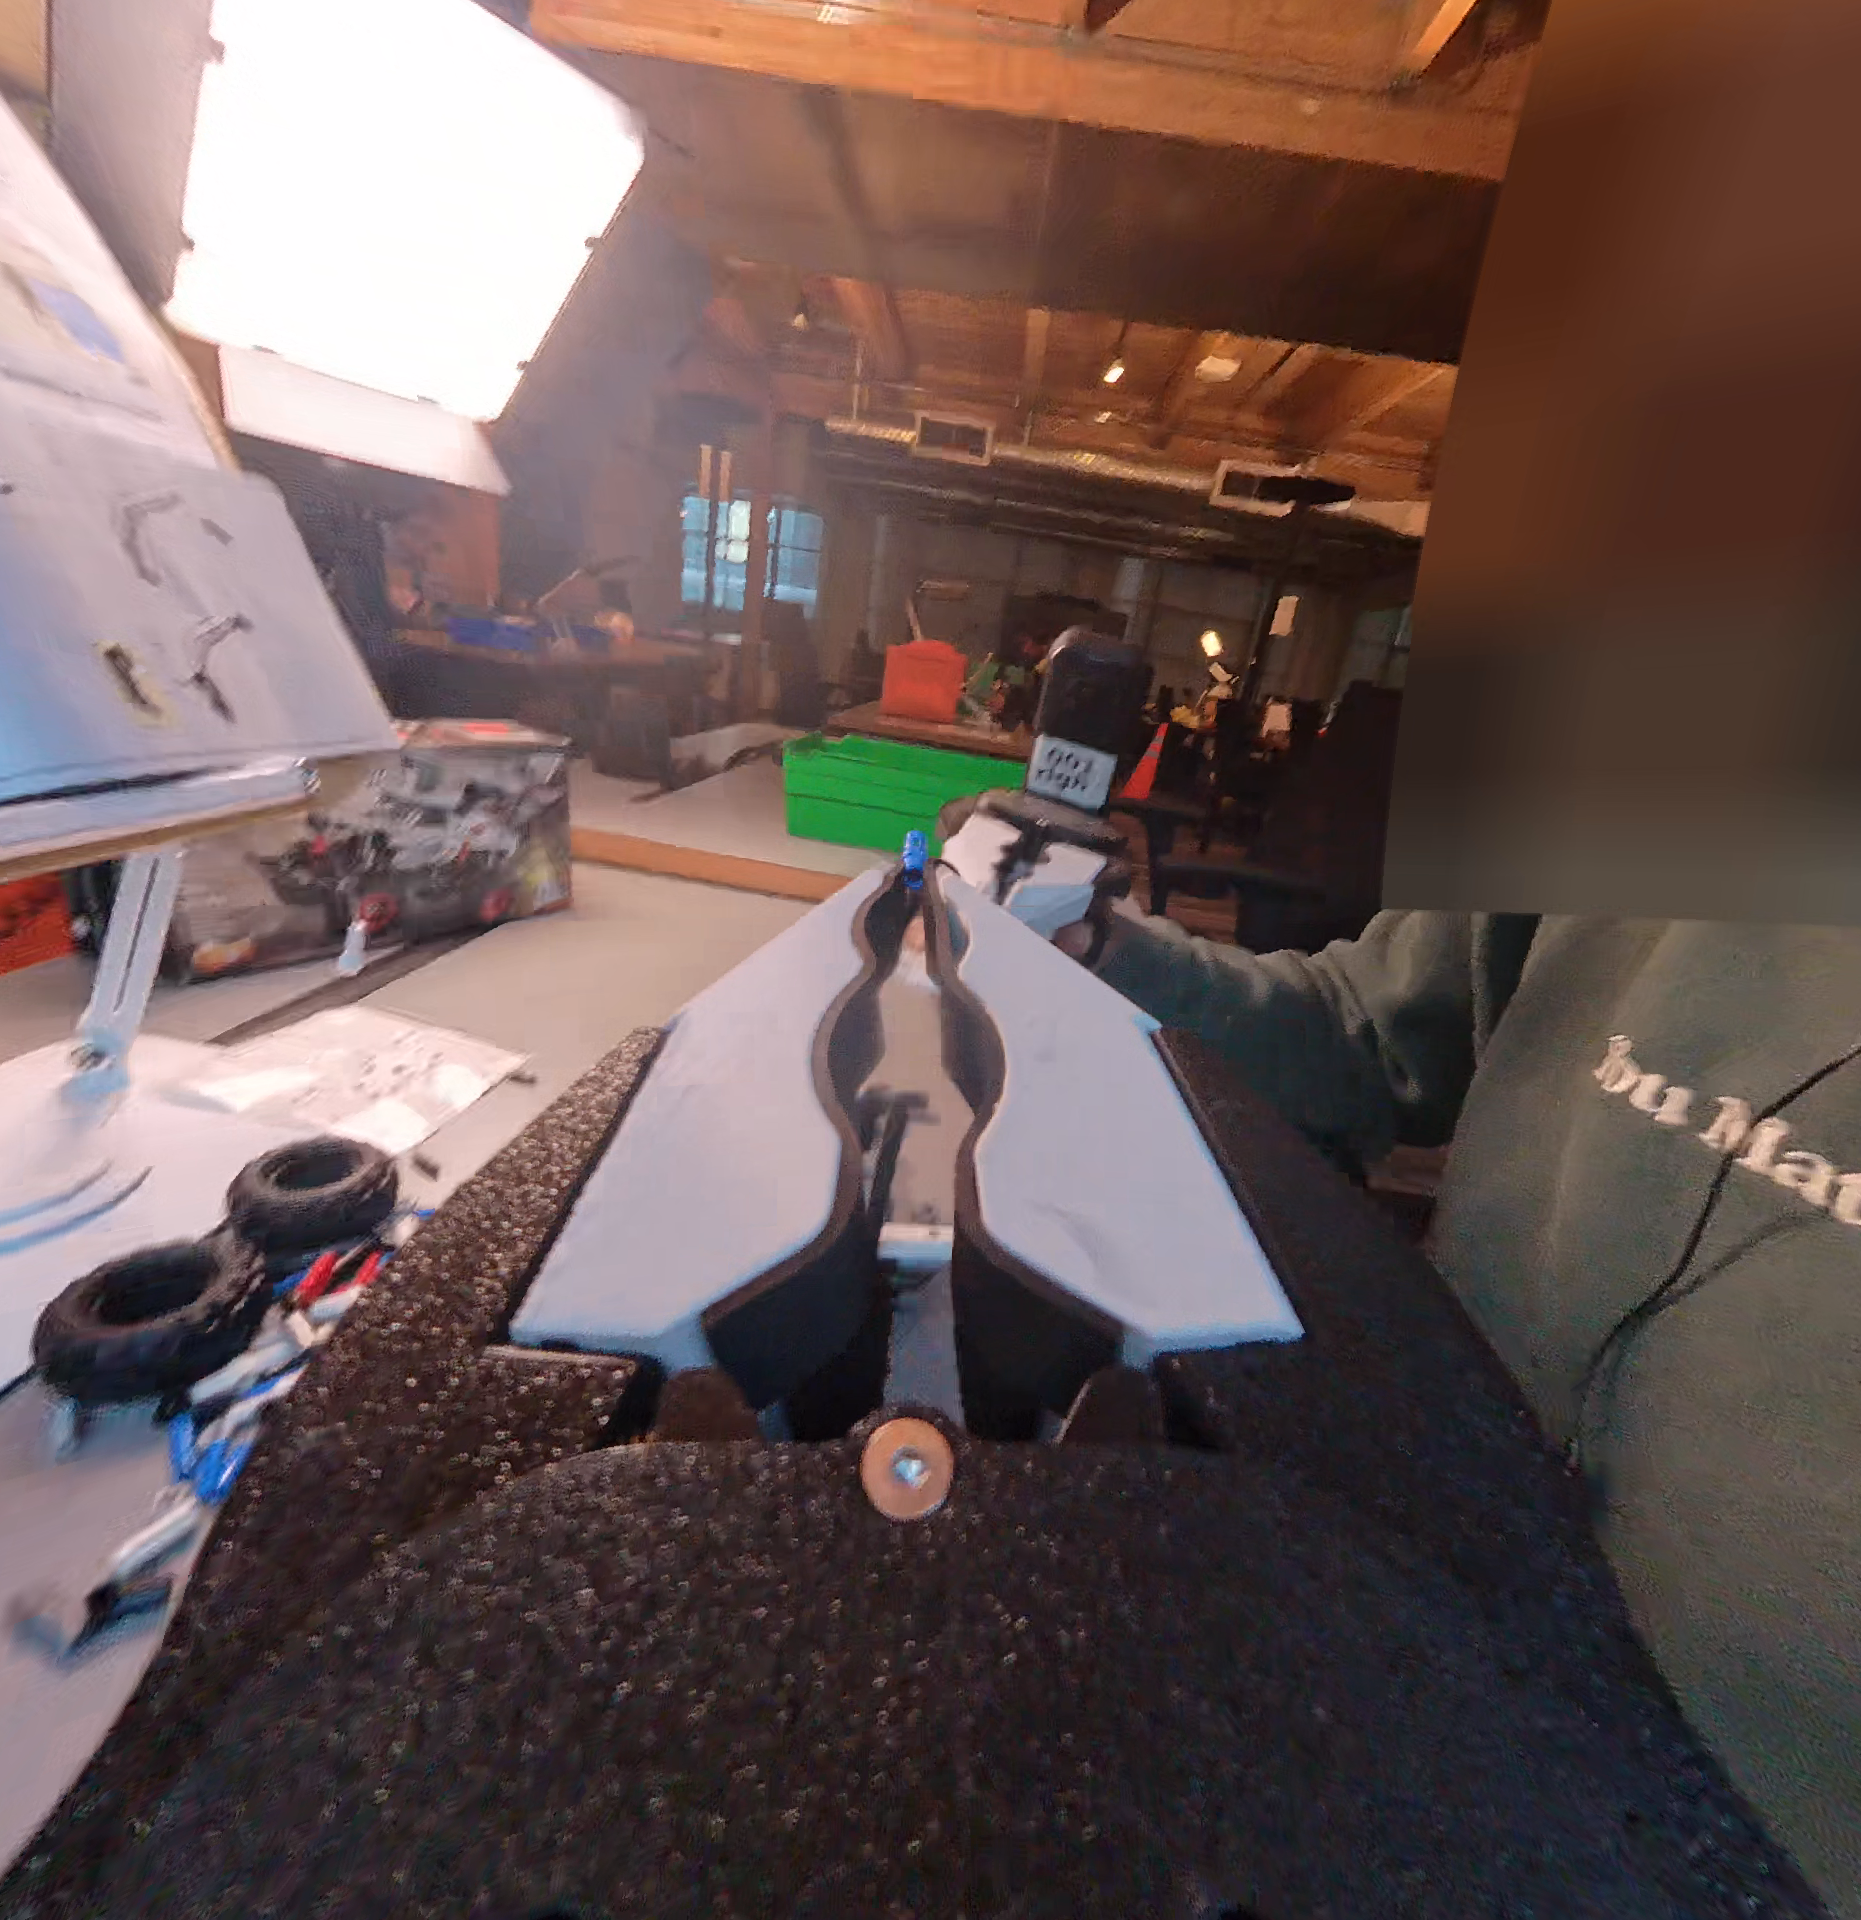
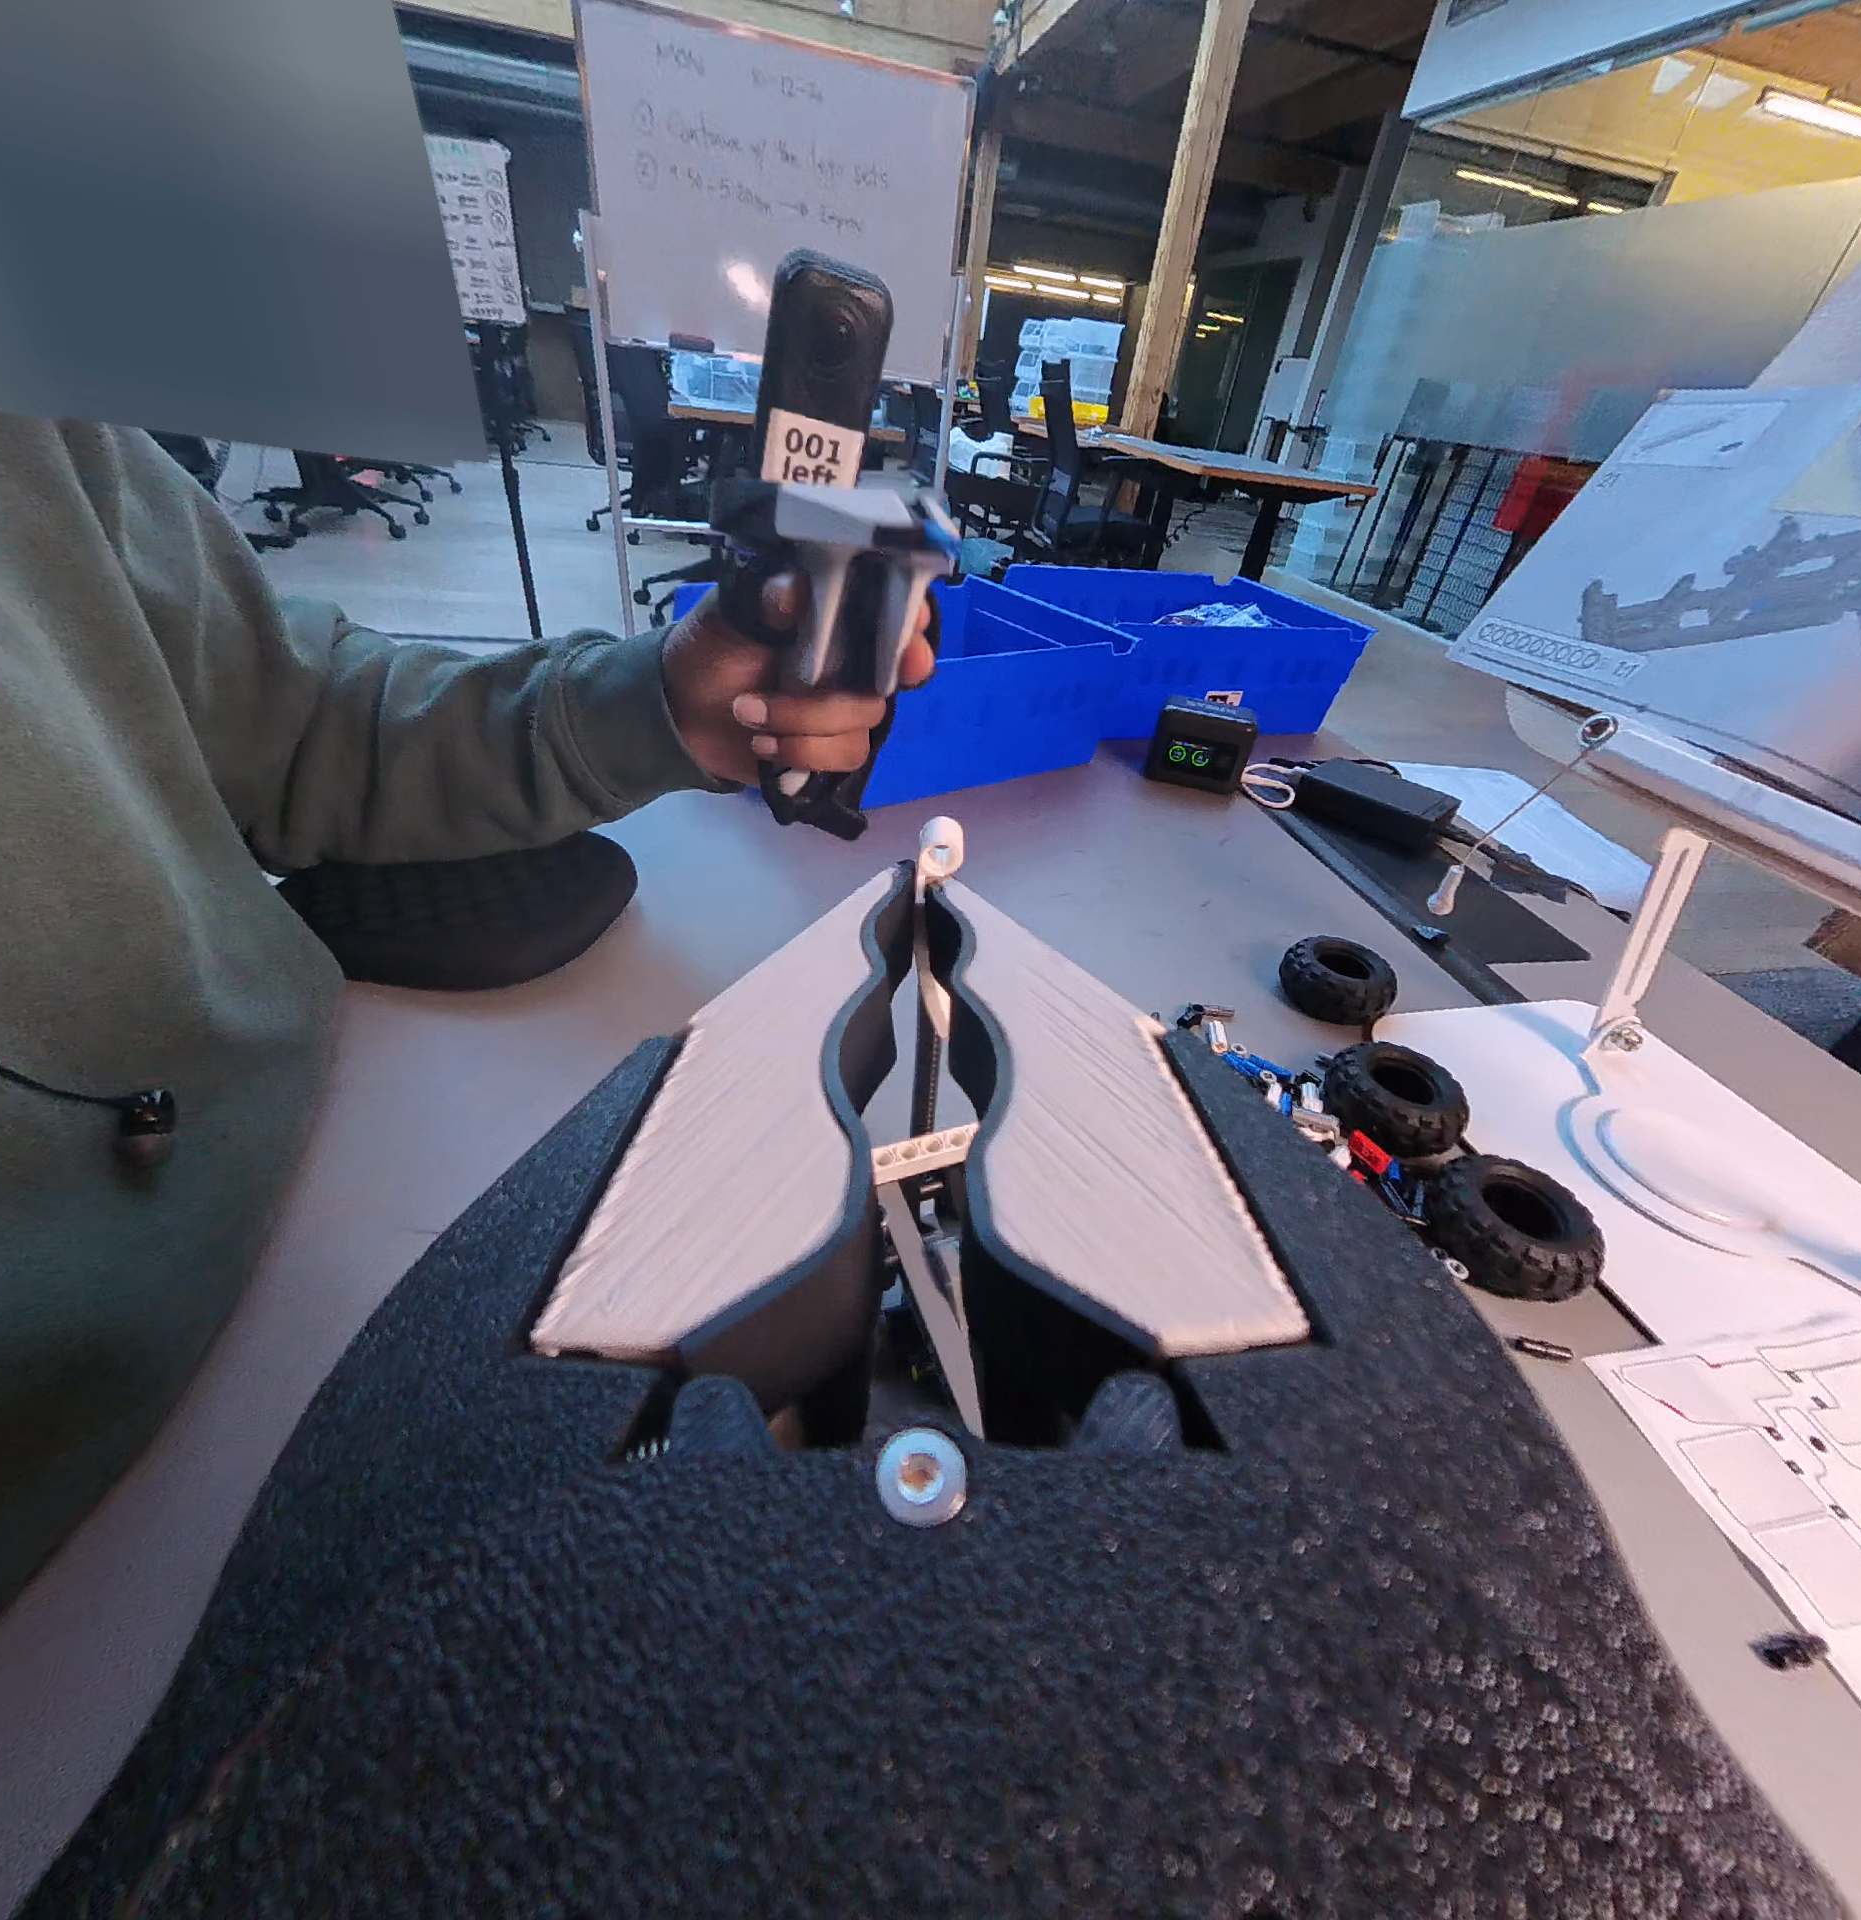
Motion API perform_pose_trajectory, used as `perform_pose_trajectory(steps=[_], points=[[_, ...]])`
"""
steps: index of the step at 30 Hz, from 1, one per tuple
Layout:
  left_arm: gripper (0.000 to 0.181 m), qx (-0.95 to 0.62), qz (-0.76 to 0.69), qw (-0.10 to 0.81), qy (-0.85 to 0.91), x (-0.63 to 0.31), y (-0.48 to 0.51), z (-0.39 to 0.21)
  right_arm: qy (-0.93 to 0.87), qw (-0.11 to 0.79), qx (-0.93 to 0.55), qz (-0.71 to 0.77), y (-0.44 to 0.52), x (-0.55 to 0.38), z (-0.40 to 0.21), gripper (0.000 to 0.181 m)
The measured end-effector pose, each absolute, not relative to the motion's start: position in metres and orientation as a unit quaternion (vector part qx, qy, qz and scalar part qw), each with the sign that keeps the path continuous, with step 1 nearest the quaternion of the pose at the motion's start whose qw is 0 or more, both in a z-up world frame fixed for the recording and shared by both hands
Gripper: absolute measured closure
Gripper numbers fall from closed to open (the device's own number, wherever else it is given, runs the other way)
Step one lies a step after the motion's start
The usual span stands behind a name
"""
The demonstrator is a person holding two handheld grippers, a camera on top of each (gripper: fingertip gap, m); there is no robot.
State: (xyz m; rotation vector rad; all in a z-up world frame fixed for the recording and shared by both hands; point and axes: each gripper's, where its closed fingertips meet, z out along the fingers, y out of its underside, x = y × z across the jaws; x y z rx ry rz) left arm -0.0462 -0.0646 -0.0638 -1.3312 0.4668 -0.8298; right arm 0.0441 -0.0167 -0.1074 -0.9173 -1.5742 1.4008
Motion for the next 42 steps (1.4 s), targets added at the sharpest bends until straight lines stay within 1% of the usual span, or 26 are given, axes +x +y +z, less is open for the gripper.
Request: perform_pose_trajectory(steps=[3, 8, 12, 13, 14, 16, 18, 21, 23, 25, 26, 28, 29, 31, 33, 34, 36, 39, 41, 42], points=[[0.179, -0.698, -0.266, 0.638, 0.187, -0.064, -0.03, -0.117, -0.617, 0.417, -0.384, 0.546, -0.005, 0.04, -0.112, 0.18], [0.178, -0.827, -0.11, 0.525, 0.168, -0.097, 0.021, -0.206, -0.621, 0.422, -0.404, 0.523, 0.001, 0.033, -0.127, 0.18], [0.177, -0.859, -0.047, 0.479, 0.172, -0.105, 0.047, -0.237, -0.633, 0.429, -0.413, 0.494, 0.001, 0.028, -0.138, 0.18], [0.173, -0.861, -0.045, 0.478, 0.169, -0.104, 0.051, -0.239, -0.634, 0.431, -0.413, 0.492, 0.001, 0.027, -0.139, 0.18], [0.164, -0.859, -0.05, 0.481, 0.166, -0.102, 0.053, -0.237, -0.634, 0.433, -0.412, 0.49, 0.001, 0.027, -0.139, 0.18], [0.155, -0.85, -0.075, 0.497, 0.16, -0.096, 0.053, -0.227, -0.634, 0.436, -0.409, 0.491, 0.0, 0.026, -0.14, 0.18], [0.145, -0.824, -0.143, 0.522, 0.171, -0.077, 0.046, -0.208, -0.63, 0.437, -0.401, 0.5, -0.003, 0.027, -0.138, 0.18], [0.144, -0.74, -0.32, 0.549, 0.219, -0.025, 0.016, -0.16, -0.586, 0.4, -0.398, 0.581, -0.012, 0.029, -0.122, 0.18], [0.143, -0.698, -0.37, 0.563, 0.244, -0.002, -0.001, -0.136, -0.541, 0.348, -0.402, 0.652, -0.018, 0.032, -0.109, 0.18], [0.146, -0.673, -0.373, 0.574, 0.279, 0.017, -0.013, -0.122, -0.509, 0.31, -0.403, 0.695, -0.022, 0.032, -0.1, 0.18], [0.15, -0.671, -0.369, 0.573, 0.293, 0.024, -0.017, -0.12, -0.498, 0.295, -0.406, 0.707, -0.024, 0.032, -0.098, 0.18], [0.165, -0.661, -0.376, 0.568, 0.315, 0.036, -0.026, -0.115, -0.485, 0.273, -0.41, 0.723, -0.027, 0.03, -0.097, 0.18], [0.175, -0.656, -0.378, 0.57, 0.319, 0.039, -0.028, -0.112, -0.483, 0.264, -0.411, 0.727, -0.029, 0.03, -0.098, 0.18], [0.179, -0.665, -0.367, 0.564, 0.325, 0.04, -0.03, -0.113, -0.479, 0.253, -0.415, 0.731, -0.03, 0.029, -0.099, 0.18], [0.179, -0.686, -0.345, 0.55, 0.329, 0.034, -0.033, -0.114, -0.476, 0.259, -0.425, 0.725, -0.027, 0.026, -0.1, 0.176], [0.179, -0.694, -0.32, 0.555, 0.329, 0.026, -0.034, -0.109, -0.474, 0.265, -0.43, 0.721, -0.022, 0.027, -0.099, 0.167], [0.179, -0.712, -0.263, 0.576, 0.306, -0.002, -0.04, -0.092, -0.498, 0.284, -0.443, 0.689, -0.011, 0.03, -0.102, 0.16], [0.179, -0.776, -0.079, 0.583, 0.227, -0.083, -0.051, -0.077, -0.582, 0.347, -0.466, 0.569, 0.007, 0.035, -0.126, 0.156], [0.179, -0.82, 0.064, 0.55, 0.148, -0.153, -0.07, -0.076, -0.65, 0.362, -0.47, 0.474, 0.011, 0.039, -0.15, 0.156], [0.179, -0.841, 0.122, 0.516, 0.108, -0.187, -0.085, -0.082, -0.678, 0.361, -0.469, 0.436, 0.01, 0.041, -0.162, 0.155]])
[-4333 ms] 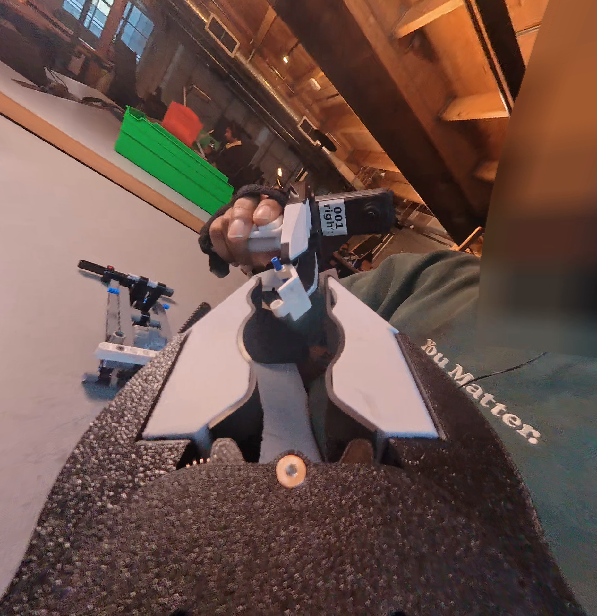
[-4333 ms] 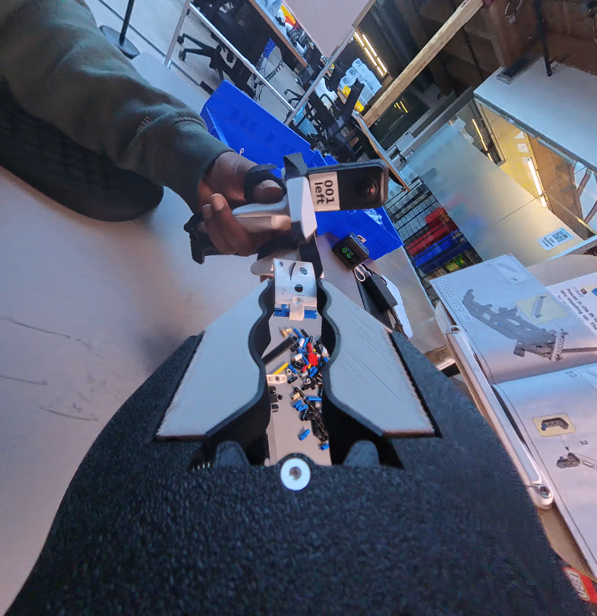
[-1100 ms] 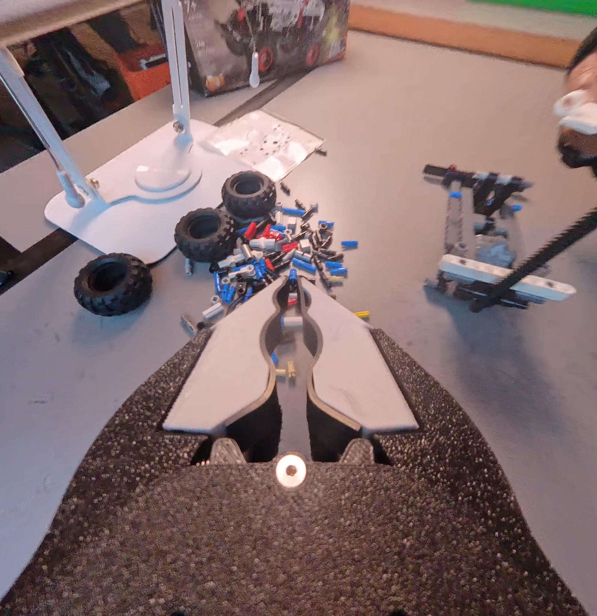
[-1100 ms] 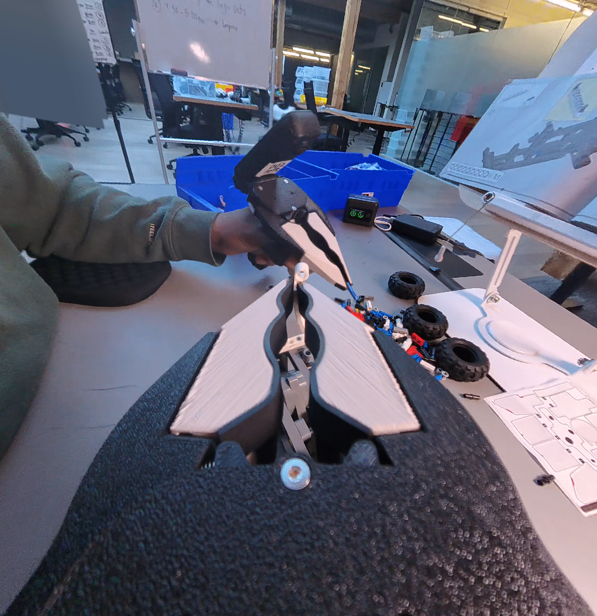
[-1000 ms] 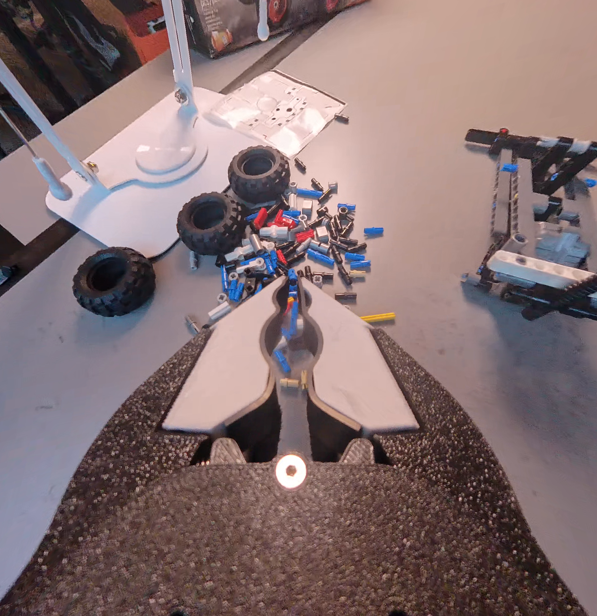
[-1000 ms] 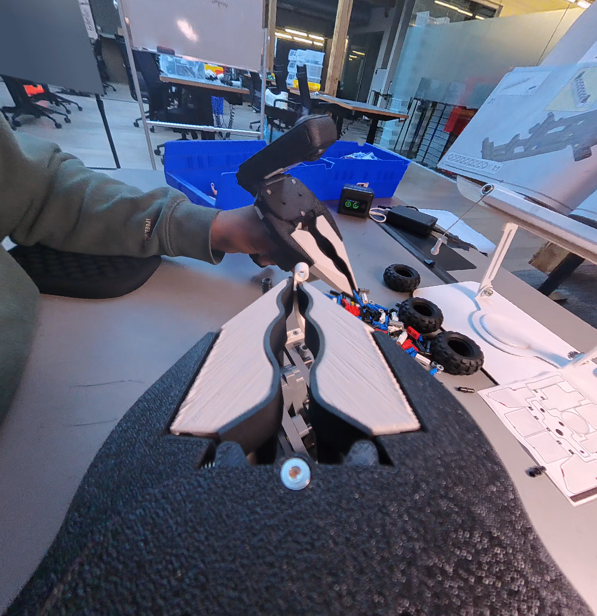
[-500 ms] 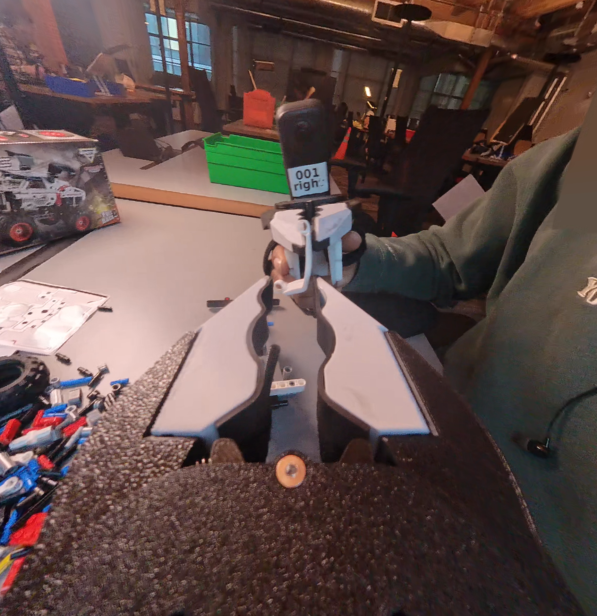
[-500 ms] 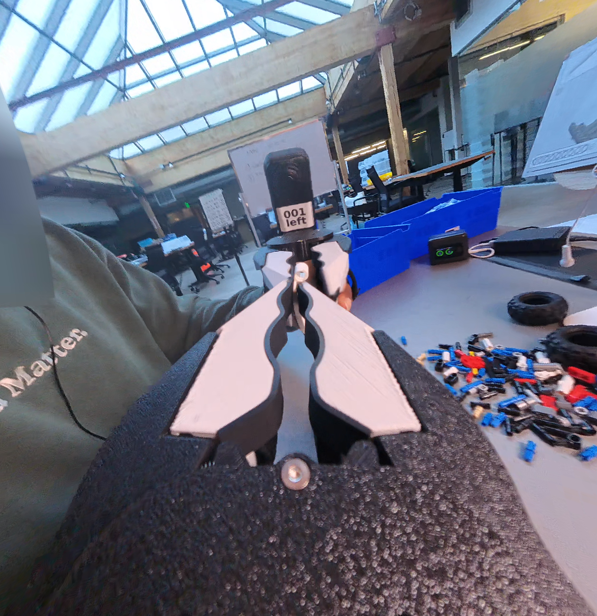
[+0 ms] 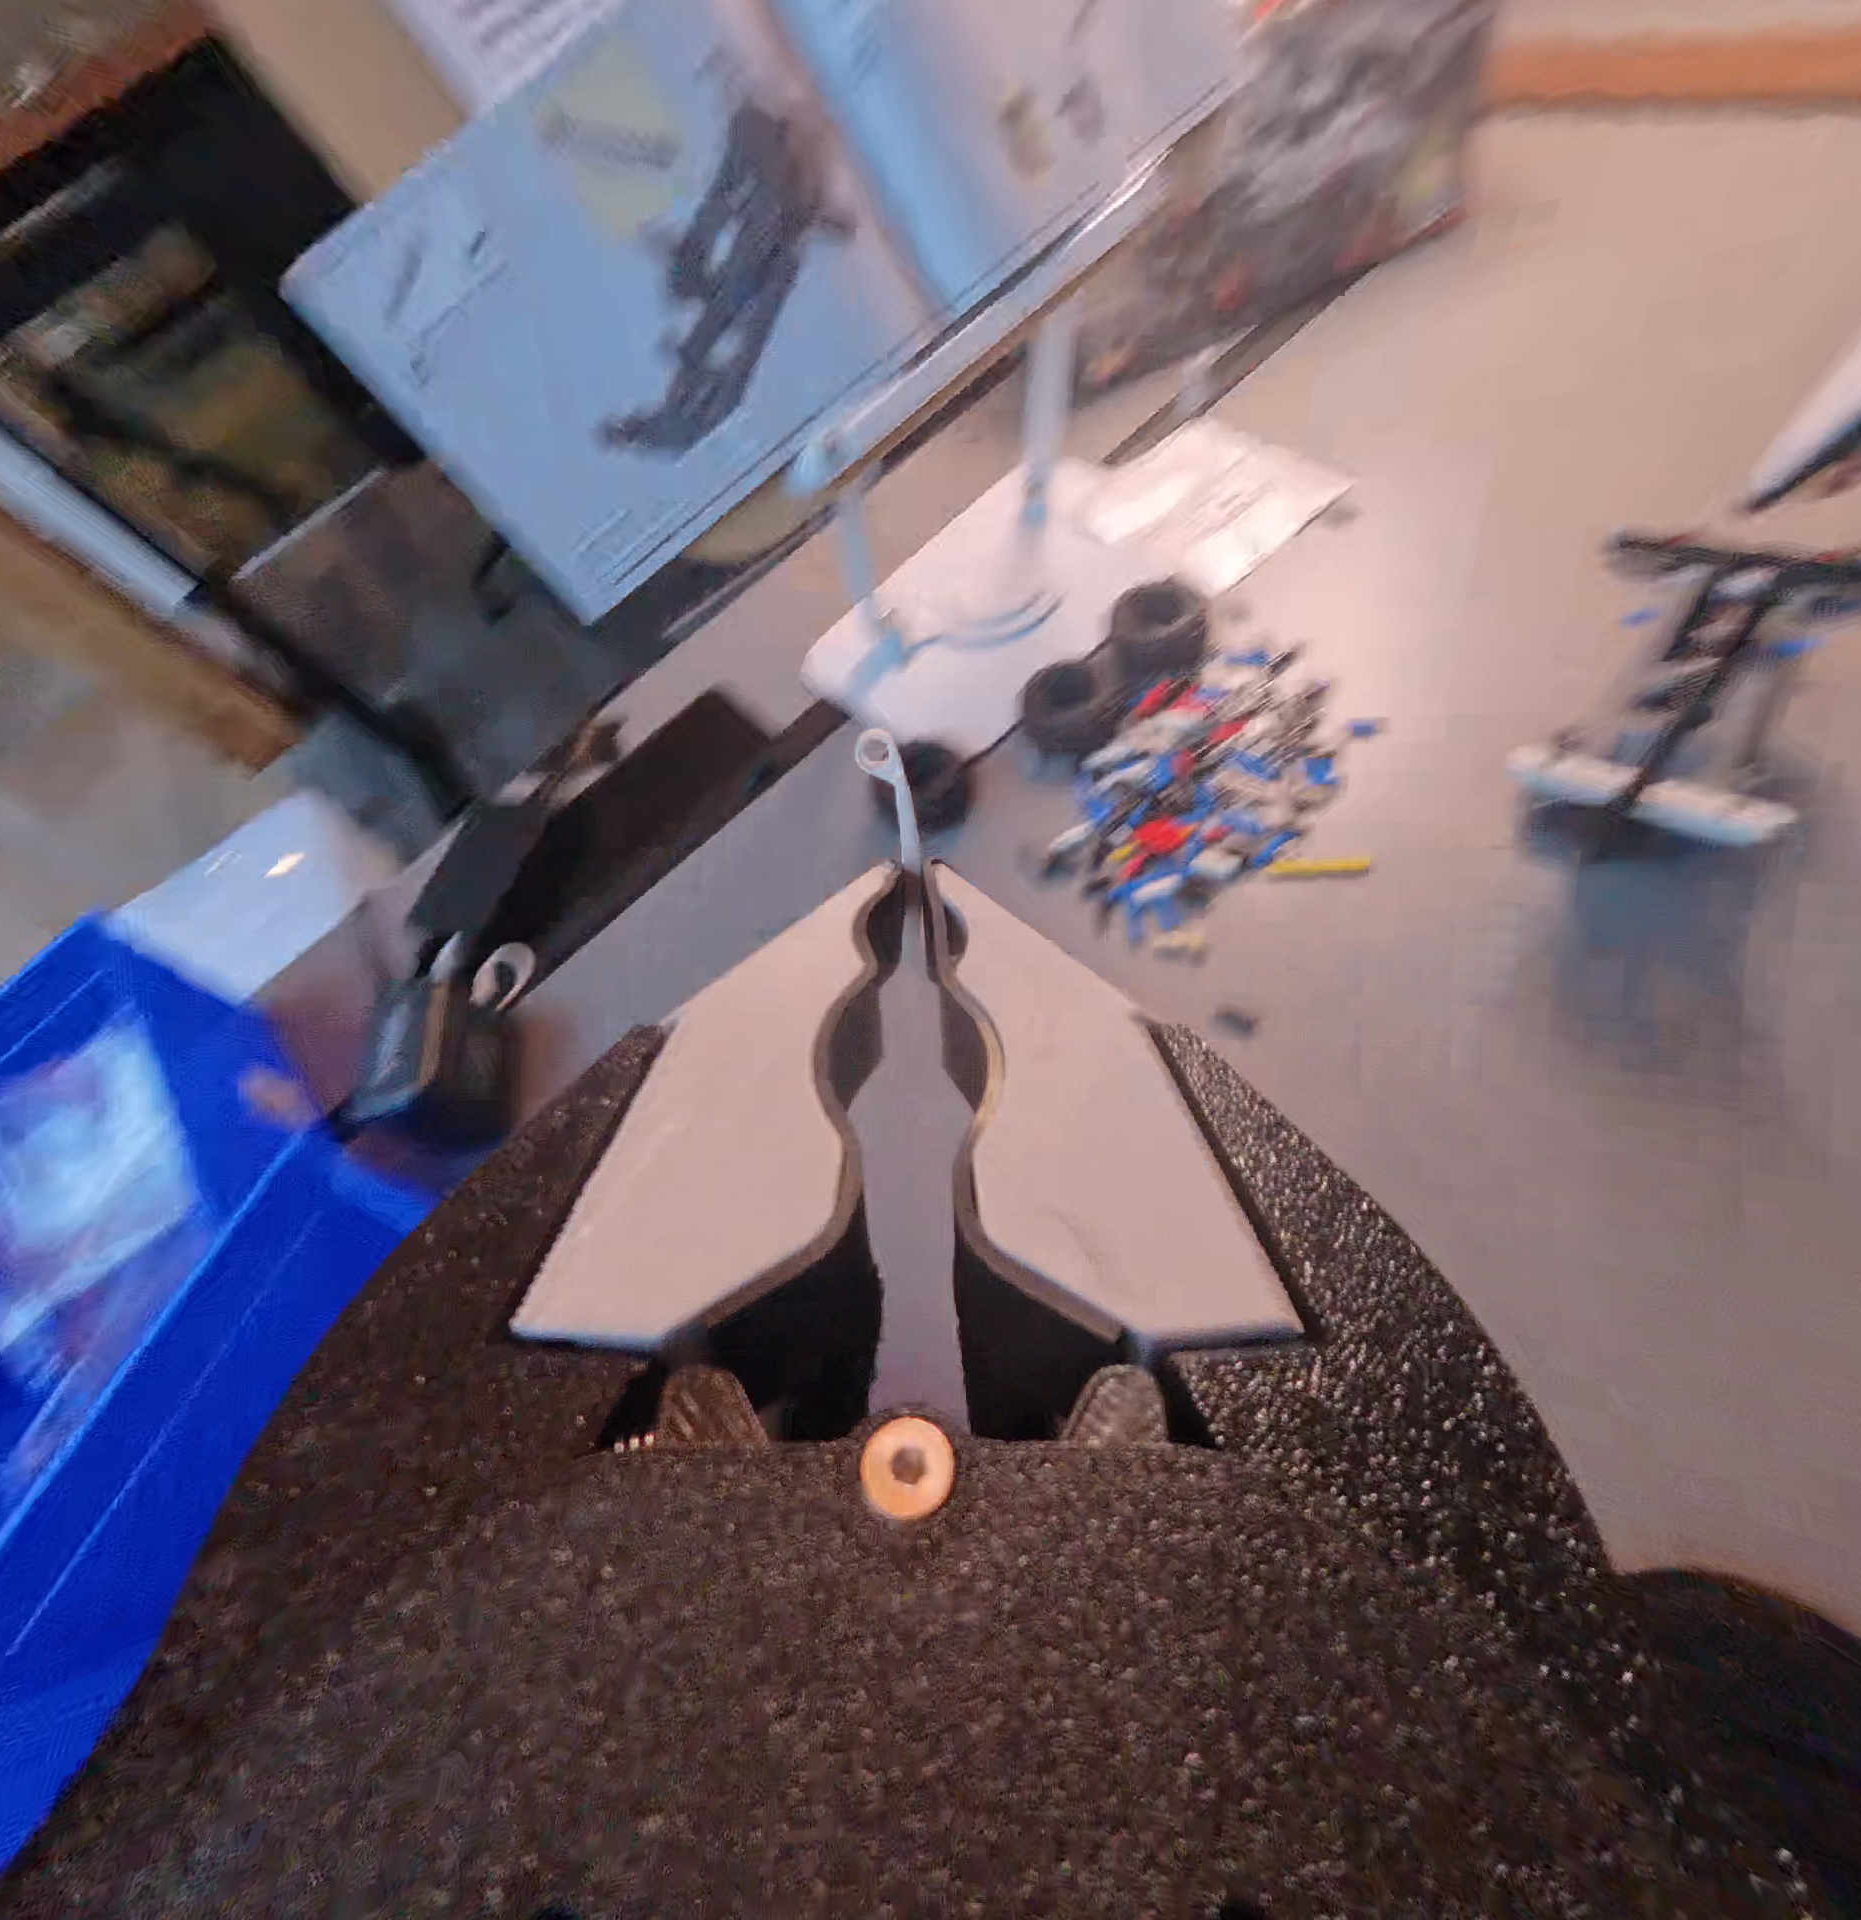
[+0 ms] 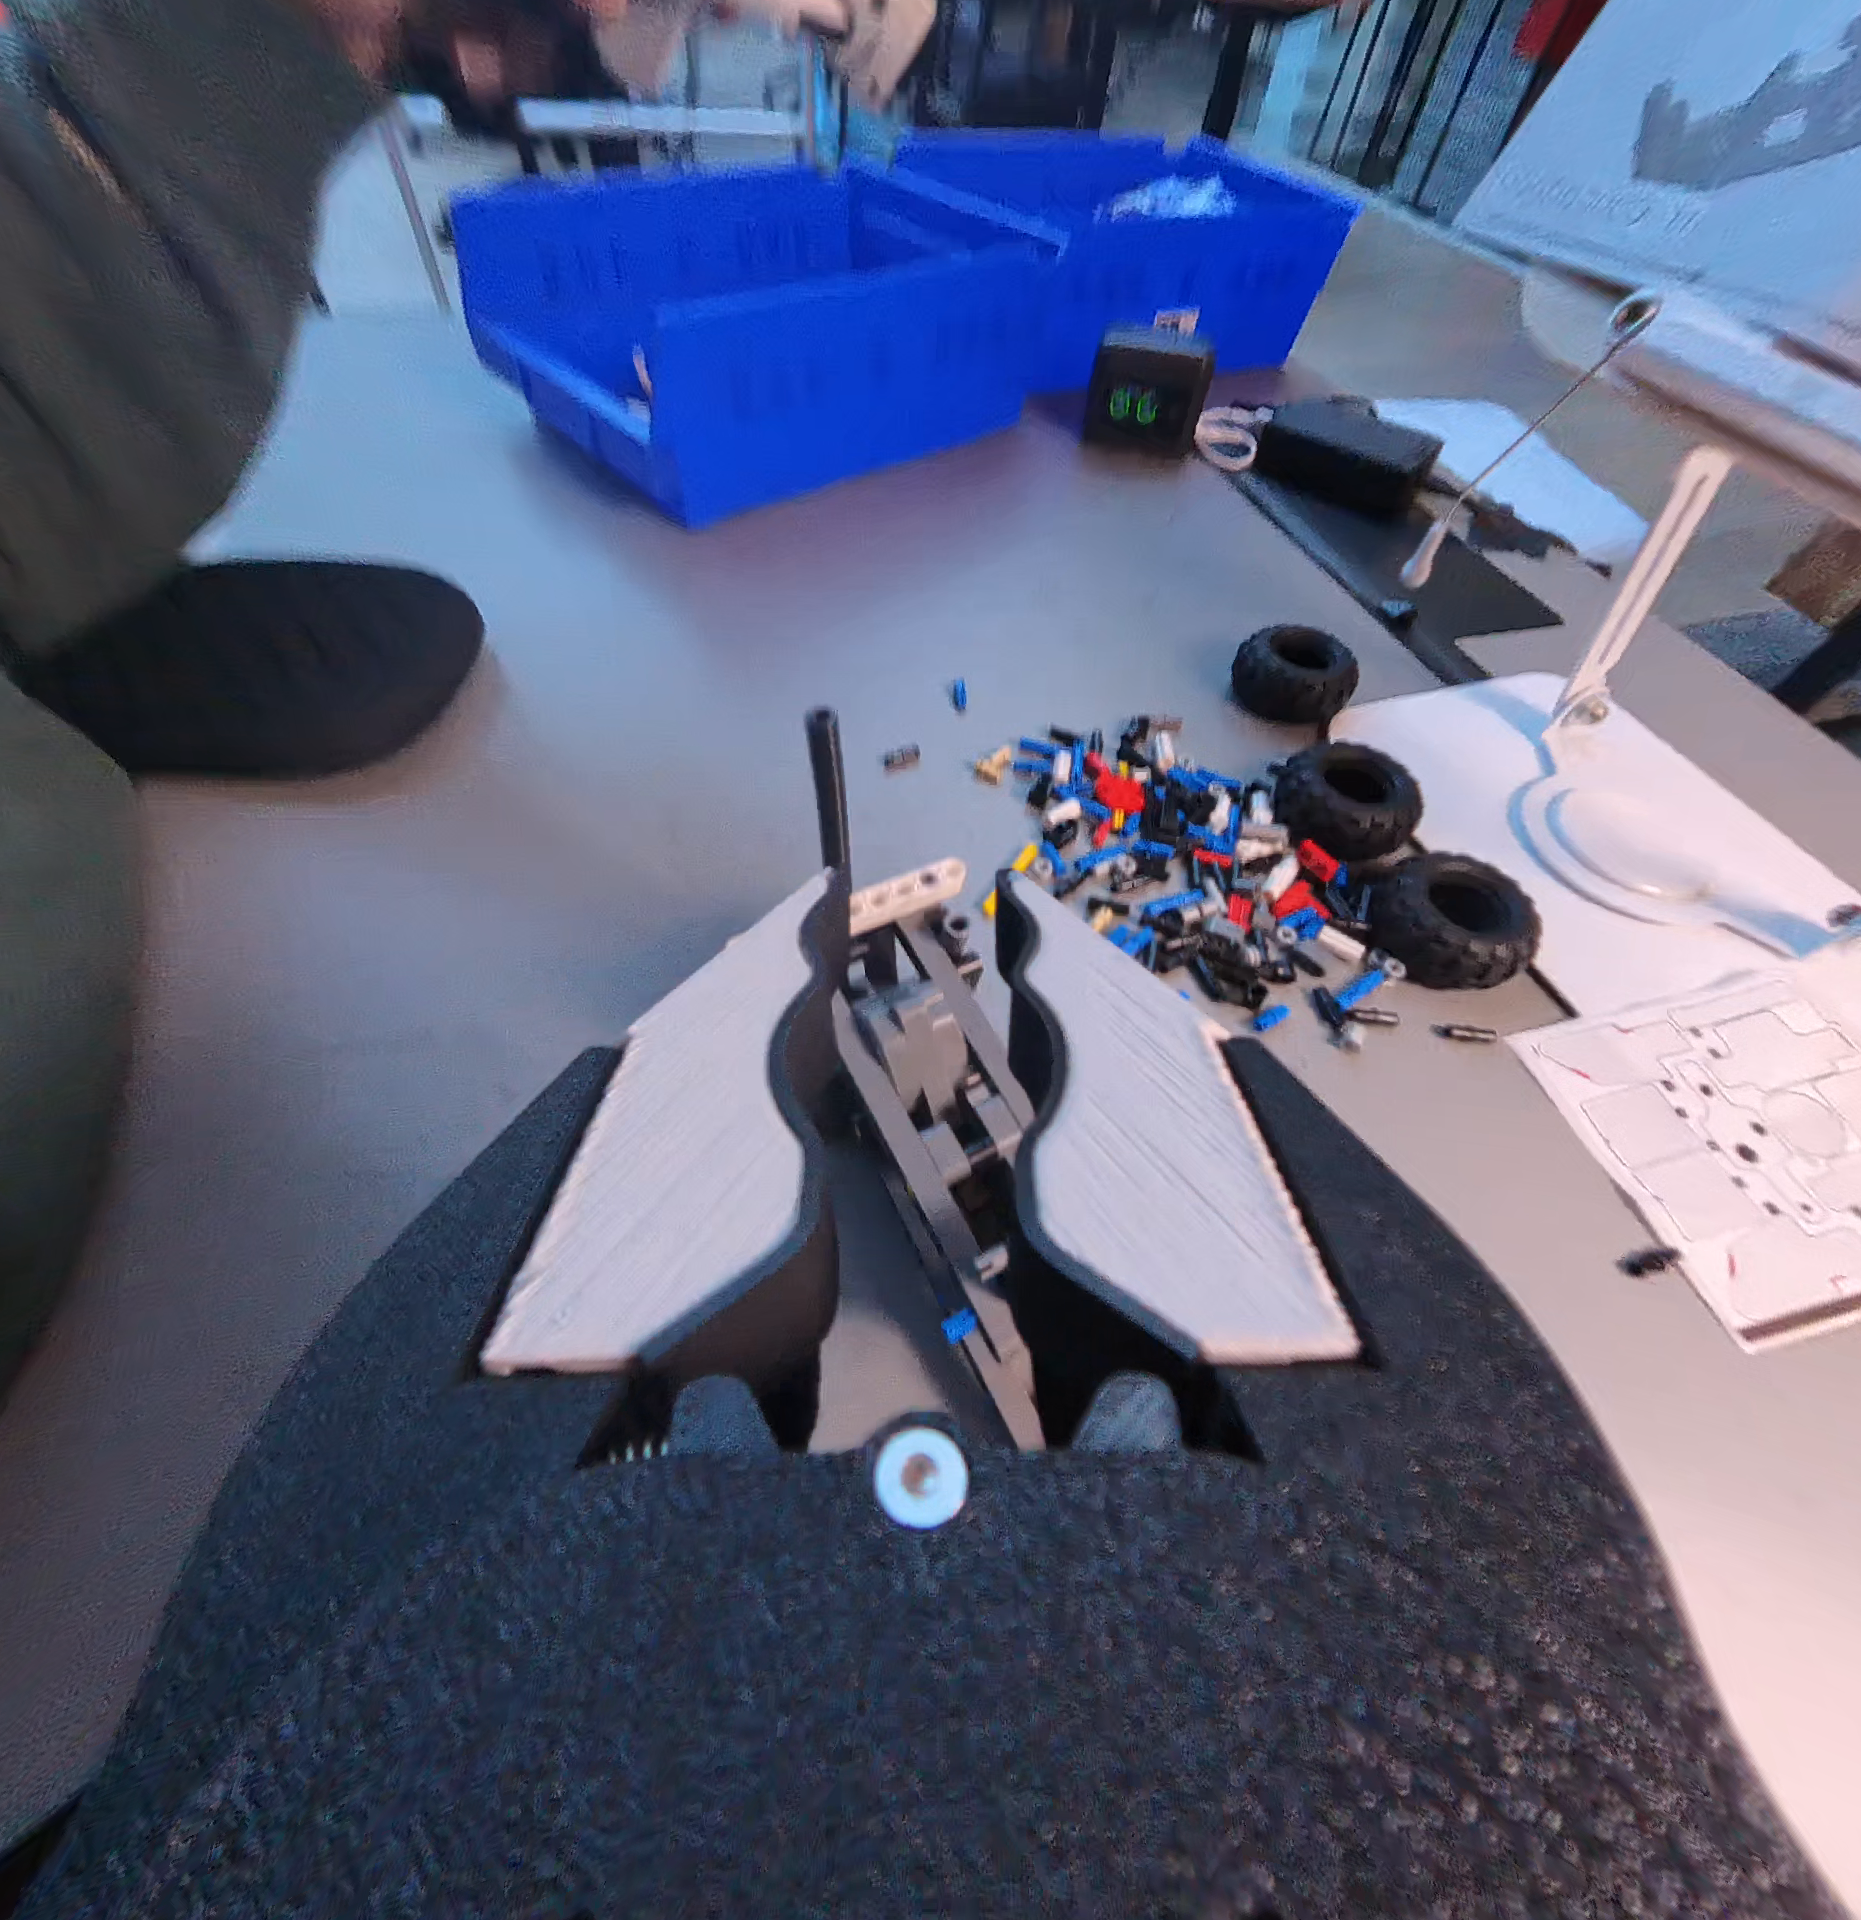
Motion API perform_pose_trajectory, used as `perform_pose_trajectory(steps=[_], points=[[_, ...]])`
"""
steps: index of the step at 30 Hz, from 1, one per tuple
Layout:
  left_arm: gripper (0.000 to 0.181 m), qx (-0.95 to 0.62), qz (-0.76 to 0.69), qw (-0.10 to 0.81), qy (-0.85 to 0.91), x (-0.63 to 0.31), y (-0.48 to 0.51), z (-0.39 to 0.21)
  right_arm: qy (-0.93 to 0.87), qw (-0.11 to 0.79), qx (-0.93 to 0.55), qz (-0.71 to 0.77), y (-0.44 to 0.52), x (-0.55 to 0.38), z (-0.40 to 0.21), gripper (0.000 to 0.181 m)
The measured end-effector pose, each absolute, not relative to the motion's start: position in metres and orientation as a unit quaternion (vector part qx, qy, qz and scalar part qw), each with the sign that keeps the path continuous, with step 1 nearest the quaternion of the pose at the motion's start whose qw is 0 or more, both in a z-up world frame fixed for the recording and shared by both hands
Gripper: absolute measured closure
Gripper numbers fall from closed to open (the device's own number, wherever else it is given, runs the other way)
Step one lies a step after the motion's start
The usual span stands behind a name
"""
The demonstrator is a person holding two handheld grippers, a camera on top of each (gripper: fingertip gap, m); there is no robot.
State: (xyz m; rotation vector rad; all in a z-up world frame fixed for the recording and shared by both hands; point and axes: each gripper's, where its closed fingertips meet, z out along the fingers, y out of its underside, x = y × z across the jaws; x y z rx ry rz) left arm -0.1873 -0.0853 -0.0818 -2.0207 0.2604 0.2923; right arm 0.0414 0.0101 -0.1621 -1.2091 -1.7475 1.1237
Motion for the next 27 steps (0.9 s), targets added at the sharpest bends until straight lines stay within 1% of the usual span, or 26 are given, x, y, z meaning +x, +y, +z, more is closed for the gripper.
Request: perform_pose_trajectory(steps=[2, 4, 5, 10, 11, 13, 14, 16, 18, 20, 22, 25, 27], points=[[0.179, -0.871, 0.208, 0.445, 0.027, -0.25, -0.119, -0.096, -0.719, 0.353, -0.459, 0.384, 0.003, 0.043, -0.181, 0.155], [0.179, -0.893, 0.241, 0.379, -0.039, -0.293, -0.15, -0.119, -0.748, 0.339, -0.448, 0.354, -0.007, 0.042, -0.196, 0.154], [0.179, -0.896, 0.253, 0.359, -0.059, -0.307, -0.162, -0.129, -0.757, 0.336, -0.443, 0.342, -0.012, 0.041, -0.201, 0.153], [0.177, -0.905, 0.268, 0.311, -0.114, -0.339, -0.191, -0.166, -0.77, 0.321, -0.438, 0.334, -0.03, 0.032, -0.212, 0.148], [0.174, -0.906, 0.269, 0.305, -0.122, -0.343, -0.194, -0.171, -0.769, 0.321, -0.439, 0.335, -0.03, 0.031, -0.213, 0.148], [0.162, -0.906, 0.273, 0.296, -0.133, -0.348, -0.197, -0.176, -0.77, 0.319, -0.44, 0.334, -0.032, 0.03, -0.216, 0.147], [0.156, -0.902, 0.281, 0.297, -0.135, -0.35, -0.197, -0.174, -0.77, 0.318, -0.444, 0.331, -0.032, 0.029, -0.218, 0.146], [0.151, -0.895, 0.294, 0.31, -0.127, -0.348, -0.191, -0.167, -0.768, 0.319, -0.45, 0.326, -0.031, 0.027, -0.22, 0.145], [0.151, -0.884, 0.291, 0.35, -0.104, -0.335, -0.175, -0.153, -0.761, 0.318, -0.461, 0.327, -0.03, 0.025, -0.221, 0.145], [0.149, -0.875, 0.257, 0.406, -0.058, -0.307, -0.15, -0.14, -0.755, 0.314, -0.472, 0.329, -0.029, 0.024, -0.222, 0.147], [0.147, -0.875, 0.18, 0.45, -0.004, -0.263, -0.124, -0.136, -0.754, 0.31, -0.477, 0.329, -0.028, 0.023, -0.224, 0.149], [0.139, -0.861, 0.035, 0.503, 0.075, -0.189, -0.088, -0.136, -0.755, 0.31, -0.476, 0.328, -0.028, 0.023, -0.224, 0.155], [0.137, -0.844, -0.061, 0.519, 0.122, -0.141, -0.07, -0.141, -0.759, 0.309, -0.471, 0.326, -0.029, 0.025, -0.225, 0.157]])
